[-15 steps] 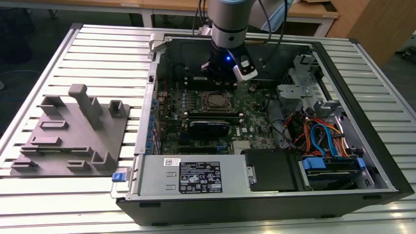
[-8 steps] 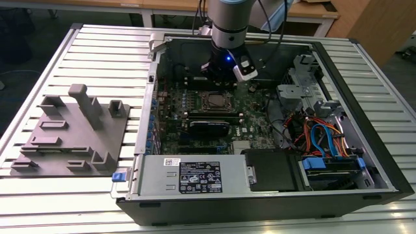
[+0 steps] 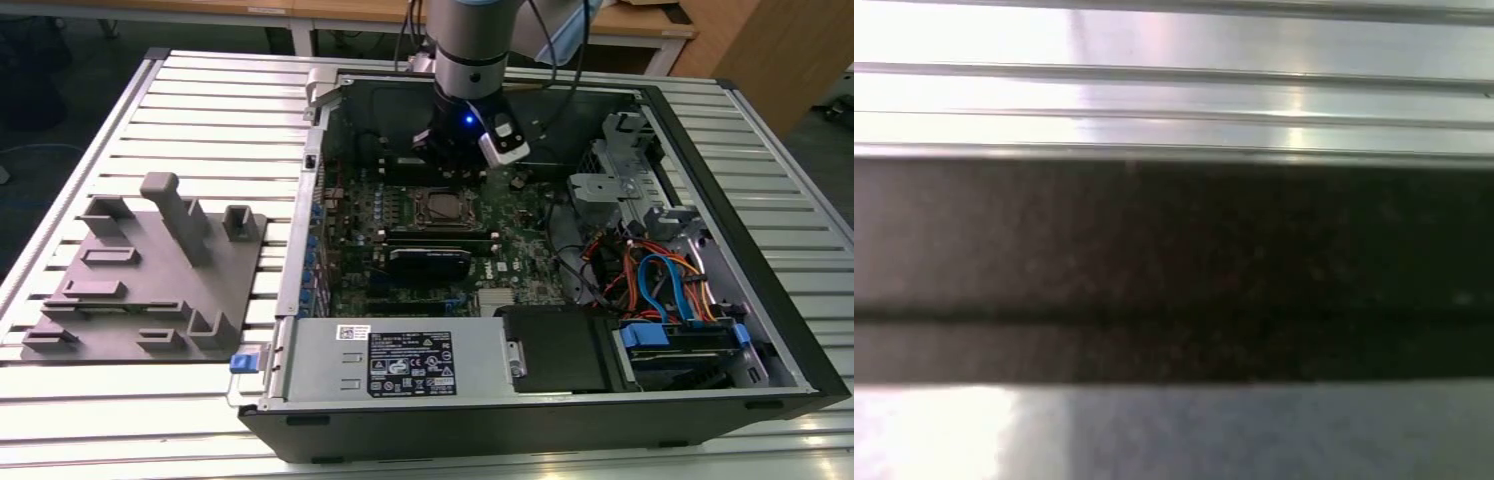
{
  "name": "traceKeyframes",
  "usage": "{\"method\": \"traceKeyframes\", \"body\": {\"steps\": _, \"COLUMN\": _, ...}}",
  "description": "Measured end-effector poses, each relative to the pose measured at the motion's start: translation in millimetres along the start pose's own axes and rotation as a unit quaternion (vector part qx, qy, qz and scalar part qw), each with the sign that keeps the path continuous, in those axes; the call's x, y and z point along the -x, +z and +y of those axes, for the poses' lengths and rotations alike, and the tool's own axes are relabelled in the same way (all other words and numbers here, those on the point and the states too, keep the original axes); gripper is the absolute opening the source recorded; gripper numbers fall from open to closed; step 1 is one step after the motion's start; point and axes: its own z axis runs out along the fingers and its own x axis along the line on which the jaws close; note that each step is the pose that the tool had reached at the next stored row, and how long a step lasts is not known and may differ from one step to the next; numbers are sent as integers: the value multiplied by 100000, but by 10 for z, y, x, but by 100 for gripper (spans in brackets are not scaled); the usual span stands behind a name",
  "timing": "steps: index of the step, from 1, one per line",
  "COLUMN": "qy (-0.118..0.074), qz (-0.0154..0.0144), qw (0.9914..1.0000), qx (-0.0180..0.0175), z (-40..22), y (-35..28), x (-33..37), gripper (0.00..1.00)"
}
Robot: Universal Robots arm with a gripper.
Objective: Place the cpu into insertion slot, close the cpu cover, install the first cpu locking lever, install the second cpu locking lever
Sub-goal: 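Install the first cpu locking lever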
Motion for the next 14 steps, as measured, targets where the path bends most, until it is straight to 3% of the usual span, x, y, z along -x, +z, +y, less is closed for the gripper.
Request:
{"method": "traceKeyframes", "body": {"steps": 2, "qy": -13, "qz": 11, "qw": 99999, "qx": -396, "z": -1, "y": 7, "x": 0, "gripper": 10}}
{"method": "traceKeyframes", "body": {"steps": 8, "qy": -12, "qz": -4, "qw": 99999, "qx": -431, "z": -1, "y": 18, "x": 0, "gripper": 10}}
{"method": "traceKeyframes", "body": {"steps": 12, "qy": -7, "qz": 2, "qw": 99999, "qx": -351, "z": -1, "y": 27, "x": -1, "gripper": 10}}
{"method": "traceKeyframes", "body": {"steps": 14, "qy": 13, "qz": 5, "qw": 100000, "qx": 44, "z": -1, "y": 29, "x": -2, "gripper": 10}}
